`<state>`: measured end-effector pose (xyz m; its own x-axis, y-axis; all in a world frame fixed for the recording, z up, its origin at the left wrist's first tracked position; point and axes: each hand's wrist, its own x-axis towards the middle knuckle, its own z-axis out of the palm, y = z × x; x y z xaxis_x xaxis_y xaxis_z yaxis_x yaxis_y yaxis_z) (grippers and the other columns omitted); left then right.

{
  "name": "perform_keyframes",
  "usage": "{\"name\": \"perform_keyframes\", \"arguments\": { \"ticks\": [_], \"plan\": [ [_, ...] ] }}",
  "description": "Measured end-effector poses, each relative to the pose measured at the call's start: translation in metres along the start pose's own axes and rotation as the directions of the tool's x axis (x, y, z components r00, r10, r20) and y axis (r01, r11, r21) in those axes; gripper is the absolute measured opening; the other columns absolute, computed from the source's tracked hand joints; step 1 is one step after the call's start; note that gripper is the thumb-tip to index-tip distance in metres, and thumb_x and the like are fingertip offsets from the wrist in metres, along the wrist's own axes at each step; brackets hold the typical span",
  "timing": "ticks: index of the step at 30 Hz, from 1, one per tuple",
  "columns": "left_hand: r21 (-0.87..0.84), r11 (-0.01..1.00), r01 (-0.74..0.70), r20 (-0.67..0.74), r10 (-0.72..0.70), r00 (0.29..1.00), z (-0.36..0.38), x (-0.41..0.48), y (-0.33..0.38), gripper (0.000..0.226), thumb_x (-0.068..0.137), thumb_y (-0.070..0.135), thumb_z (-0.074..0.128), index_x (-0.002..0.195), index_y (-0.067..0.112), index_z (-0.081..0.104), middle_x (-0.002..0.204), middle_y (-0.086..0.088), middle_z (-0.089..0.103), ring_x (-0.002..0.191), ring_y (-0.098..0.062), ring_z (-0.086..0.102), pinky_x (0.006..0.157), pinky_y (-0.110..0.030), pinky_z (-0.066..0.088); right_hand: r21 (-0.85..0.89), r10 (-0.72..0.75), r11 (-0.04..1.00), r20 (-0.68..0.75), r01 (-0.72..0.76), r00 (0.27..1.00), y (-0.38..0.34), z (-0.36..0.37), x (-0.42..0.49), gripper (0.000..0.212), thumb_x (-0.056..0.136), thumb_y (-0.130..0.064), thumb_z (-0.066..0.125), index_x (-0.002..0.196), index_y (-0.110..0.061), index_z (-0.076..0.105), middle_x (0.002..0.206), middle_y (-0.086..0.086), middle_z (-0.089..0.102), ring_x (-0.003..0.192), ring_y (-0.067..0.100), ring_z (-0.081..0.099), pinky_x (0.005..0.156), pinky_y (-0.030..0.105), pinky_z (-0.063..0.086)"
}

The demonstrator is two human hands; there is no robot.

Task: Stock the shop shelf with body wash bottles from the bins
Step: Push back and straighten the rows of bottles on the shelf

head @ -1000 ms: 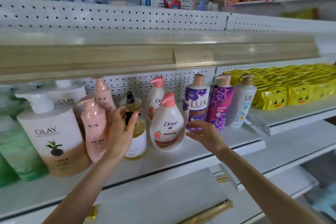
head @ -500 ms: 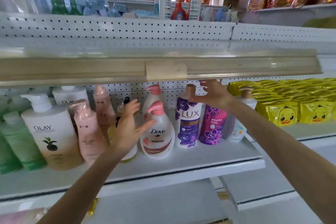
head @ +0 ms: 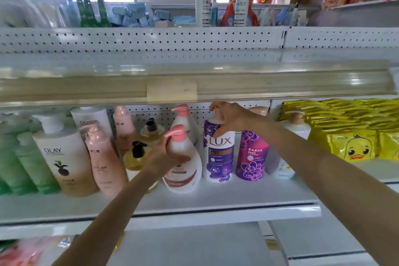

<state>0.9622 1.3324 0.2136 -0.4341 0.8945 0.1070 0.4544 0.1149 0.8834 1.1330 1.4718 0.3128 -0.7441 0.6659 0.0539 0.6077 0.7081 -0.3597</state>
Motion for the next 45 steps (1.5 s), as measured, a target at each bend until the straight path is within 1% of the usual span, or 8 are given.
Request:
{"name": "perform_keyframes", "arguments": {
  "ticks": [5,8,10,15,25,39,42,45],
  "plan": [
    [-0.025,1.000,-0.013,-0.077,0.011,0.997,0.007,0.000,-0.005,0.076,0.070,0.018,0.082,0.133,0.020,0.040,0.107,0.004,0.056,0.101,-0.019,0.053,0.082,-0.031,0.045,-0.007,-0.031,1.000,-0.010,0.031,0.999,0.005,0.001,0.003,0.076,0.069,-0.025,0.084,0.130,-0.018,0.041,0.107,0.003,0.055,0.089,0.019,0.054,0.070,0.026,0.042],
    [-0.084,0.996,-0.008,-0.098,-0.001,0.995,0.011,-0.001,-0.006,0.078,0.069,0.016,0.083,0.133,0.023,0.039,0.113,0.001,0.059,0.106,-0.024,0.056,0.092,-0.045,0.050,-0.030,-0.035,0.999,0.008,0.035,0.999,0.004,0.000,0.005,0.074,0.068,-0.026,0.084,0.128,-0.018,0.040,0.102,0.002,0.055,0.088,0.020,0.055,0.068,0.026,0.041],
    [-0.107,0.994,0.011,-0.092,-0.021,0.995,0.011,-0.002,-0.007,0.077,0.070,0.014,0.082,0.133,0.023,0.038,0.115,-0.001,0.059,0.107,-0.025,0.056,0.094,-0.049,0.050,-0.040,-0.029,0.999,0.016,0.029,0.999,0.005,-0.002,0.005,0.075,0.068,-0.027,0.084,0.128,-0.018,0.040,0.100,0.001,0.055,0.090,0.021,0.055,0.069,0.026,0.041],
    [-0.124,0.992,0.022,-0.070,-0.031,0.997,0.011,-0.001,-0.007,0.078,0.070,0.015,0.082,0.134,0.023,0.038,0.117,-0.003,0.058,0.109,-0.025,0.056,0.095,-0.050,0.049,-0.057,-0.036,0.998,0.043,0.038,0.998,0.002,-0.004,0.002,0.076,0.069,-0.029,0.084,0.130,-0.018,0.040,0.095,-0.002,0.054,0.087,0.018,0.054,0.068,0.026,0.040],
    [-0.138,0.990,0.022,-0.055,-0.030,0.998,0.012,0.002,-0.013,0.075,0.072,0.016,0.081,0.132,0.025,0.037,0.118,-0.002,0.057,0.110,-0.026,0.055,0.097,-0.052,0.048,-0.083,-0.036,0.996,0.087,0.043,0.996,0.000,-0.009,-0.008,0.081,0.070,-0.029,0.083,0.136,-0.020,0.037,0.105,-0.005,0.049,0.096,0.017,0.052,0.076,0.026,0.040],
    [-0.116,0.993,-0.020,-0.062,0.013,0.998,0.015,0.000,-0.014,0.069,0.077,0.017,0.077,0.132,0.022,0.036,0.118,-0.002,0.056,0.108,-0.024,0.054,0.097,-0.047,0.047,-0.079,-0.024,0.996,0.081,0.030,0.996,0.000,-0.008,-0.012,0.084,0.070,-0.032,0.083,0.138,-0.021,0.036,0.104,-0.005,0.050,0.095,0.016,0.052,0.076,0.026,0.039],
    [-0.026,0.997,-0.066,-0.134,0.062,0.989,0.019,-0.003,-0.013,0.069,0.077,0.018,0.077,0.134,0.015,0.038,0.116,-0.001,0.056,0.103,-0.020,0.052,0.095,-0.039,0.048,-0.031,-0.037,0.999,0.065,0.039,0.997,0.002,-0.005,-0.014,0.089,0.071,-0.029,0.083,0.143,-0.022,0.031,0.109,-0.003,0.049,0.097,0.016,0.051,0.077,0.025,0.039],
    [-0.013,0.998,-0.062,-0.278,0.056,0.959,0.025,-0.014,-0.019,0.073,0.075,0.020,0.078,0.136,0.013,0.039,0.122,-0.003,0.052,0.108,-0.019,0.050,0.095,-0.035,0.047,-0.009,-0.052,0.999,0.045,0.052,0.998,0.006,-0.003,-0.020,0.094,0.072,-0.032,0.082,0.146,-0.025,0.024,0.124,0.003,0.054,0.102,0.018,0.052,0.079,0.025,0.041]
  ]
}}
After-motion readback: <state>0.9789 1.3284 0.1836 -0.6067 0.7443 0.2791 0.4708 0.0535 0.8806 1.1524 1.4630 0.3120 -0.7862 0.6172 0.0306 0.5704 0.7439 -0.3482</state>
